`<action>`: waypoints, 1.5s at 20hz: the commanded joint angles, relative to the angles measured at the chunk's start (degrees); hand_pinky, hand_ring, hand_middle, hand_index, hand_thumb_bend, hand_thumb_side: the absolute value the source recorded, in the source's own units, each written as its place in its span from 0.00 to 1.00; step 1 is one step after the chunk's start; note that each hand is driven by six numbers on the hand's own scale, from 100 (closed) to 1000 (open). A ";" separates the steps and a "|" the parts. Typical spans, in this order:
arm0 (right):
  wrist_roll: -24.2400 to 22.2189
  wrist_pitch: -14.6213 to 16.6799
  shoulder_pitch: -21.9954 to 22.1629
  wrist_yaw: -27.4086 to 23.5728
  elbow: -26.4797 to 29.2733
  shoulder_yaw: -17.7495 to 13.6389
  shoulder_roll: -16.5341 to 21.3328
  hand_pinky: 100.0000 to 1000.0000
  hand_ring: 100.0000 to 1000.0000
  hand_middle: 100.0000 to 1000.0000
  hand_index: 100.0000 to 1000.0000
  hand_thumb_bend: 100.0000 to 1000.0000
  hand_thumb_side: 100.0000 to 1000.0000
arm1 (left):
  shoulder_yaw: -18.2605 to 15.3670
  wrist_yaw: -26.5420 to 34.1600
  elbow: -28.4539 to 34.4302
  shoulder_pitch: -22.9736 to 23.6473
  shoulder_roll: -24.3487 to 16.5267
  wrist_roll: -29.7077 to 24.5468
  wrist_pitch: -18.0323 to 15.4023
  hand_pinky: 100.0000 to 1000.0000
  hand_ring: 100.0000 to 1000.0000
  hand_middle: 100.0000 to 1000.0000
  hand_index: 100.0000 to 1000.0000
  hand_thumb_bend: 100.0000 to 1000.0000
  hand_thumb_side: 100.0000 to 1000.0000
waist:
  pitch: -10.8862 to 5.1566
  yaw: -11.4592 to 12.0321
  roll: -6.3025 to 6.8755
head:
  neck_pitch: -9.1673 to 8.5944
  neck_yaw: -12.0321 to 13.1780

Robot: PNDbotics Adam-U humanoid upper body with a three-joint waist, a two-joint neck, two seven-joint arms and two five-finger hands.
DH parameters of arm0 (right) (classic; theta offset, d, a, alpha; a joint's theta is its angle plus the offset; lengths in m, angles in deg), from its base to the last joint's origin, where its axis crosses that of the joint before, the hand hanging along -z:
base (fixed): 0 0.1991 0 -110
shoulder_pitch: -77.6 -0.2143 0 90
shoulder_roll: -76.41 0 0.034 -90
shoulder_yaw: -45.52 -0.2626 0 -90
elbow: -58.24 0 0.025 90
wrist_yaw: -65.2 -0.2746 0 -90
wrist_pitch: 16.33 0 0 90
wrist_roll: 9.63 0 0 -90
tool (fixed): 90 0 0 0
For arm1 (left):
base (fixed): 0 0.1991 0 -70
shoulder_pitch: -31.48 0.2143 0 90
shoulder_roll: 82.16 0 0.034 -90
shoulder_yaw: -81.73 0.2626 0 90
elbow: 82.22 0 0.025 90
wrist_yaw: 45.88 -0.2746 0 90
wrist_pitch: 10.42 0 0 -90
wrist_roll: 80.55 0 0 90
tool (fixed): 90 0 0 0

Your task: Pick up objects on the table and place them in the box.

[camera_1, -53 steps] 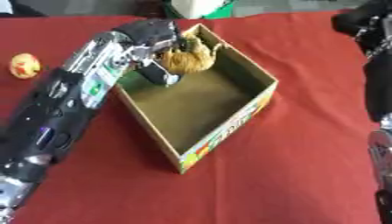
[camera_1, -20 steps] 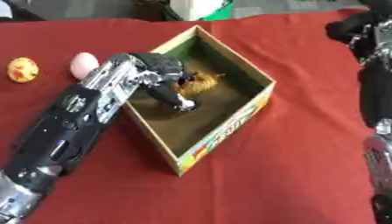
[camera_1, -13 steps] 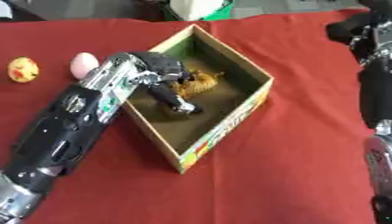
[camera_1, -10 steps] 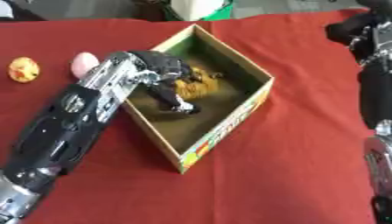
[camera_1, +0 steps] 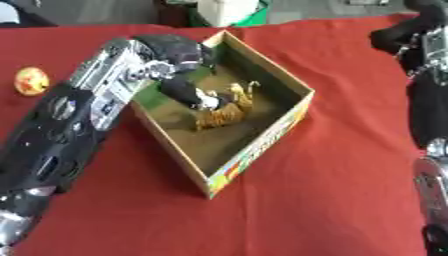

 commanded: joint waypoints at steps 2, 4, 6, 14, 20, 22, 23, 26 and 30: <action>0.22 -0.04 -0.34 -0.22 1.13 -0.30 0.60 0.72 0.62 0.46 0.77 0.00 0.57 | -1.71 3.07 4.75 -1.54 -2.45 -0.55 1.11 0.76 0.88 0.78 0.84 0.19 0.92 | -1.53 0.18 -0.19 | -0.41 -0.30; 0.40 0.00 -0.22 -0.18 1.13 -0.41 0.70 0.72 0.62 0.46 0.77 0.00 0.57 | -2.57 6.26 6.98 -1.45 -3.47 -0.84 1.76 0.75 0.86 0.77 0.84 0.14 0.92 | -1.67 0.48 -0.15 | 0.01 -0.64; 0.58 0.05 -0.09 -0.15 1.13 -0.52 0.86 0.72 0.62 0.46 0.77 0.00 0.57 | -3.67 10.33 9.55 -1.32 -4.91 -1.00 2.97 0.73 0.84 0.75 0.83 0.08 0.92 | -1.87 0.87 -0.11 | 0.47 -0.99; 1.10 0.15 0.92 0.09 1.13 -0.88 1.48 0.72 0.62 0.46 0.77 0.00 0.57 | -7.85 21.81 17.18 0.44 -14.36 0.18 9.42 0.72 0.84 0.79 0.90 0.01 0.87 | -2.81 3.06 0.12 | 2.03 -2.31; 1.55 0.44 1.26 0.25 1.13 -1.18 1.86 0.72 0.62 0.46 0.77 0.00 0.58 | -10.58 21.05 18.10 3.20 -20.51 3.40 12.75 0.72 0.85 0.81 0.92 0.00 0.83 | -3.11 4.28 -0.24 | 2.73 -2.34; 1.55 0.52 1.22 0.29 1.13 -1.15 1.99 0.71 0.62 0.46 0.77 0.00 0.58 | -11.00 19.08 16.67 4.03 -21.88 5.59 13.99 0.73 0.85 0.83 0.94 0.00 0.80 | -3.13 4.52 -0.40 | 2.71 -2.13; 1.53 0.56 1.18 0.29 1.13 -1.12 2.03 0.71 0.62 0.46 0.77 0.00 0.58 | -11.08 17.99 15.49 4.38 -22.38 6.85 14.57 0.73 0.86 0.83 0.95 0.01 0.80 | -3.11 4.57 -0.47 | 2.63 -1.96; 1.48 0.63 1.12 0.32 1.13 -1.08 2.04 0.72 0.62 0.46 0.77 0.00 0.59 | -11.22 15.53 10.50 5.09 -23.32 10.33 15.88 0.74 0.86 0.83 0.95 0.04 0.80 | -2.96 4.40 -0.64 | 2.24 -1.34; 1.54 0.77 1.05 0.41 1.13 -1.14 2.17 0.72 0.62 0.46 0.77 0.00 0.58 | -11.72 13.10 3.60 5.68 -24.40 13.07 16.07 0.73 0.86 0.83 0.94 0.06 0.78 | -2.63 4.22 -0.85 | 1.72 -0.89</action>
